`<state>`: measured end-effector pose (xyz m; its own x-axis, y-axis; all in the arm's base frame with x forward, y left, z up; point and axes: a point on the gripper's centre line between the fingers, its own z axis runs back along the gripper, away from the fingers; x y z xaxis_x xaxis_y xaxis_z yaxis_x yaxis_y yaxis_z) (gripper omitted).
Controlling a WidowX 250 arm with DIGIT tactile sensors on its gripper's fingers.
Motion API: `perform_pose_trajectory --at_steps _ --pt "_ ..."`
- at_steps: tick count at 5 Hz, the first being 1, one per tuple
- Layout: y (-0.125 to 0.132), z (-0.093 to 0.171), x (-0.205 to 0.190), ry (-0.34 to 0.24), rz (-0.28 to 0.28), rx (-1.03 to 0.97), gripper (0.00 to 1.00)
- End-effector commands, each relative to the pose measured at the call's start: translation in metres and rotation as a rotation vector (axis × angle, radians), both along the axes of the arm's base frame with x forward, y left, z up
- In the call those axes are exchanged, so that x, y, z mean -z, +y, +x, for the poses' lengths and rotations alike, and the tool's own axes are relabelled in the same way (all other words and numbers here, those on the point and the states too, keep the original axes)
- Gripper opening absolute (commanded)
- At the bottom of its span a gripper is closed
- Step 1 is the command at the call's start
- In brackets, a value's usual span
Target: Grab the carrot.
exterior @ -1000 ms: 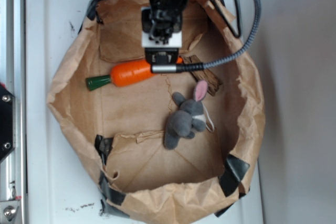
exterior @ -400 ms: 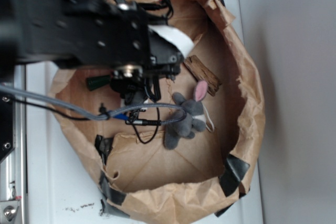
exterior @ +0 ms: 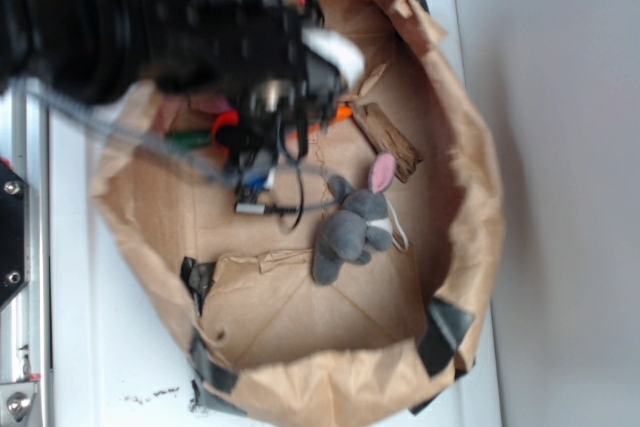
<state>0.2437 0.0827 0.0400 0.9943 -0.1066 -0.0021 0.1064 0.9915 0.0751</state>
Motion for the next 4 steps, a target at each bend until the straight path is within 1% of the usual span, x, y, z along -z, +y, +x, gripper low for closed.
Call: perform_pose_trajectory --at_steps 1,2,3,4 --pt "0.023 0.010 -0.011 -0.095 0.027 -0.067 0.00" --pt "0.023 0.006 -0.016 -0.133 0.053 -0.080 0.00" --pt "0.019 0.003 -0.016 -0.127 0.044 -0.066 0.00" --pt "0.017 -0.003 -0.026 -0.112 -0.011 -0.036 1.00"
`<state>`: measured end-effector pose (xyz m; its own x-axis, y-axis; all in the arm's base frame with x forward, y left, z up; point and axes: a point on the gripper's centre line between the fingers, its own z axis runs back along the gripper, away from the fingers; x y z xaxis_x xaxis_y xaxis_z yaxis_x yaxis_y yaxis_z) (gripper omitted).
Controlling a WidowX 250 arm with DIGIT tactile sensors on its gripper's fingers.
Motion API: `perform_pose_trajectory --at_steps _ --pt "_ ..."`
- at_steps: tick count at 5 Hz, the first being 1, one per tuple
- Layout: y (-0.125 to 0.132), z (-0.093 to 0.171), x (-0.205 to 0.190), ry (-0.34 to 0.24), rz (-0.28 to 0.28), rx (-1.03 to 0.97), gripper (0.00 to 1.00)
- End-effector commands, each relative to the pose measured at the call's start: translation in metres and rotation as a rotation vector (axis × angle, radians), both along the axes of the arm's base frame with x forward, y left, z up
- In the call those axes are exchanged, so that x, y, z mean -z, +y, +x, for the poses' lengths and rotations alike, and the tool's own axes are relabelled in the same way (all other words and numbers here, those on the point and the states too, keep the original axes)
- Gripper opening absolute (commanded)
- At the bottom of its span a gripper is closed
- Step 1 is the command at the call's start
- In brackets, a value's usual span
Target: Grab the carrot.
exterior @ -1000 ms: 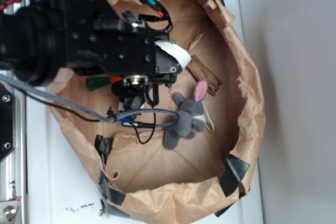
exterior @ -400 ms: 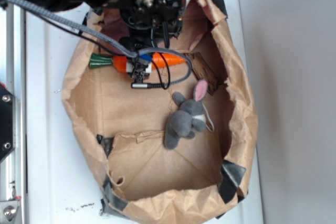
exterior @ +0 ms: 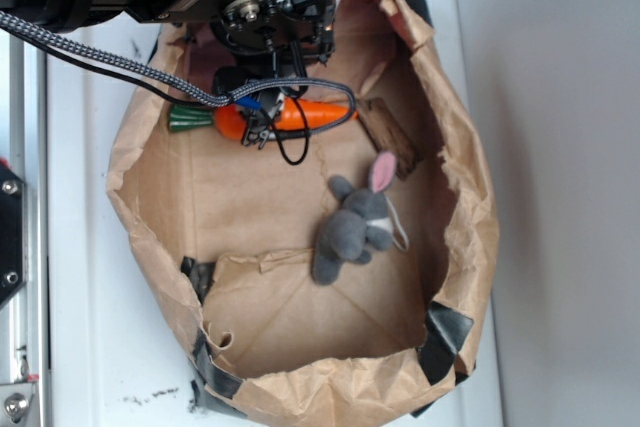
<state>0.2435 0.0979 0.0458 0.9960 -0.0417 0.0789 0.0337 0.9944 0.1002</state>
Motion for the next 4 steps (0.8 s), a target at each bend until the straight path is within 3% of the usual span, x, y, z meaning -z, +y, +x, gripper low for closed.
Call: perform_pose_trajectory --at_steps 1,3,4 --pt "-0.003 -0.007 -0.033 -0.037 -0.070 0.072 1.00" --pt "-0.005 -0.008 -0.065 -0.038 -0.156 0.063 1.00" --pt "-0.008 -0.003 -0.056 -0.015 -0.141 0.057 1.00"
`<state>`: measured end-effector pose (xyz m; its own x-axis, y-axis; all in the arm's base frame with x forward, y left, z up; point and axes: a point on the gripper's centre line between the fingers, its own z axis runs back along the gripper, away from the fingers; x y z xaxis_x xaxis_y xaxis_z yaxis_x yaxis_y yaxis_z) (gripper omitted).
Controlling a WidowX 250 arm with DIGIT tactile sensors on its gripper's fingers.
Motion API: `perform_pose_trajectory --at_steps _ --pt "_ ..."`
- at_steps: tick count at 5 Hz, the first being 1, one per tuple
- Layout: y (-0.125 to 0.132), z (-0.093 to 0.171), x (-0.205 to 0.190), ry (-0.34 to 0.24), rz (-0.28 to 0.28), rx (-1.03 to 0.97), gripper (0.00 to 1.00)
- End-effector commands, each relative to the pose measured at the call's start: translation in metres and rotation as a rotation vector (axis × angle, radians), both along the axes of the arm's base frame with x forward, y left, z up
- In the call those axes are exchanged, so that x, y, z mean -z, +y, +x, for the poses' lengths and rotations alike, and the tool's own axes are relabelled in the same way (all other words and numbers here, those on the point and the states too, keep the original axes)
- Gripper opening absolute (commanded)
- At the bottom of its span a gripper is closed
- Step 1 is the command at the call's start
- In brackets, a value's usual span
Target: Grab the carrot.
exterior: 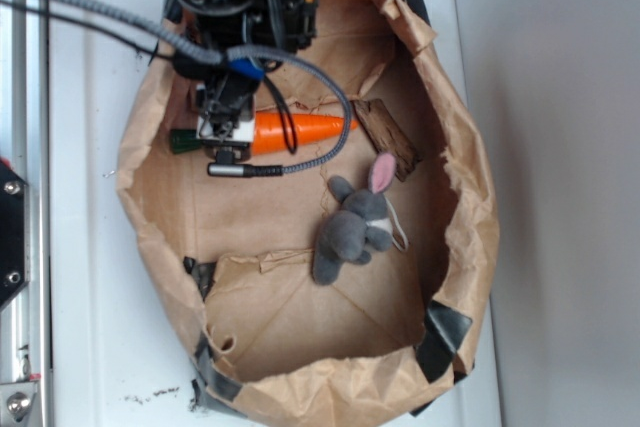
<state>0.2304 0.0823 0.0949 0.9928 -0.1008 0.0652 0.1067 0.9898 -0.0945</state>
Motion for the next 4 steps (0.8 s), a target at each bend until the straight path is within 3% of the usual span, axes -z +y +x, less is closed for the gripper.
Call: perform_pose_trajectory --at_steps 1,4 --pt "0.000 0.018 0.013 -0.004 0.063 -0.022 1.00" --pt "-0.015 0.034 0.073 0.039 0.103 -0.044 1.00"
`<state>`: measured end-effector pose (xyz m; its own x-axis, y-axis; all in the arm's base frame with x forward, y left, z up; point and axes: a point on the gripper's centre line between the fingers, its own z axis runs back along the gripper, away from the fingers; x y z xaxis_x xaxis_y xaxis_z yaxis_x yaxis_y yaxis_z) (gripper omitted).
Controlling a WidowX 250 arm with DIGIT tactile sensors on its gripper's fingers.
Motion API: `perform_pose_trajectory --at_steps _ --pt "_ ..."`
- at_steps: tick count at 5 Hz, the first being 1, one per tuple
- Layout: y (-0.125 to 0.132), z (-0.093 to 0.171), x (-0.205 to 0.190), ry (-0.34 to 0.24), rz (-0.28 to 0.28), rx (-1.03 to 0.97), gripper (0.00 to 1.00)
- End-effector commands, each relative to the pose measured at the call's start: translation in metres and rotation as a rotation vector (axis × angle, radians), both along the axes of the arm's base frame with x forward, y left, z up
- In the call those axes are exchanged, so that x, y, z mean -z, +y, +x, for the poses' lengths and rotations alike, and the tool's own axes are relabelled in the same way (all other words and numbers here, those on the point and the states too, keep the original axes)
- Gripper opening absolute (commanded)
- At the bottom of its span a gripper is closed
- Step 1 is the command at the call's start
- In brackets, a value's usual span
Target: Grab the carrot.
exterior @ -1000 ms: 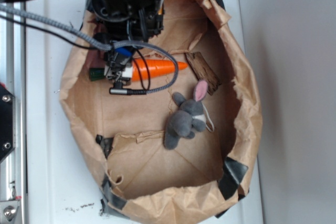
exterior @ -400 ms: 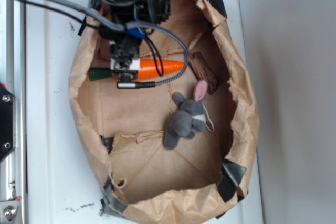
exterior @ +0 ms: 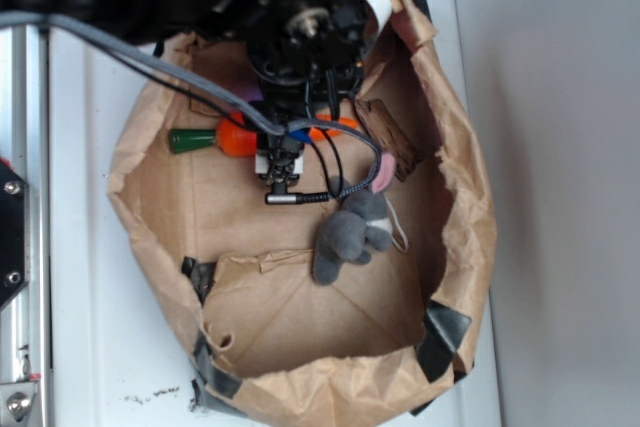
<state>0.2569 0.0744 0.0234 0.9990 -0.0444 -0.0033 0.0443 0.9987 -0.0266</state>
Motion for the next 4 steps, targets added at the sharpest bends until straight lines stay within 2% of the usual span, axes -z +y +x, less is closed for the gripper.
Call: perform_pose_trajectory --at_steps 1,2,3,4 --pt "-0.007 0.008 0.010 -0.016 0.054 -0.001 0.68" --pt "-0.002 0.009 0.018 -0.031 0.082 -0.051 0.00" --pt "0.000 0.010 0.017 -0.040 0.088 -0.071 0.00" --pt "0.003 0.009 -0.006 -0.086 0.036 -0.083 0.00"
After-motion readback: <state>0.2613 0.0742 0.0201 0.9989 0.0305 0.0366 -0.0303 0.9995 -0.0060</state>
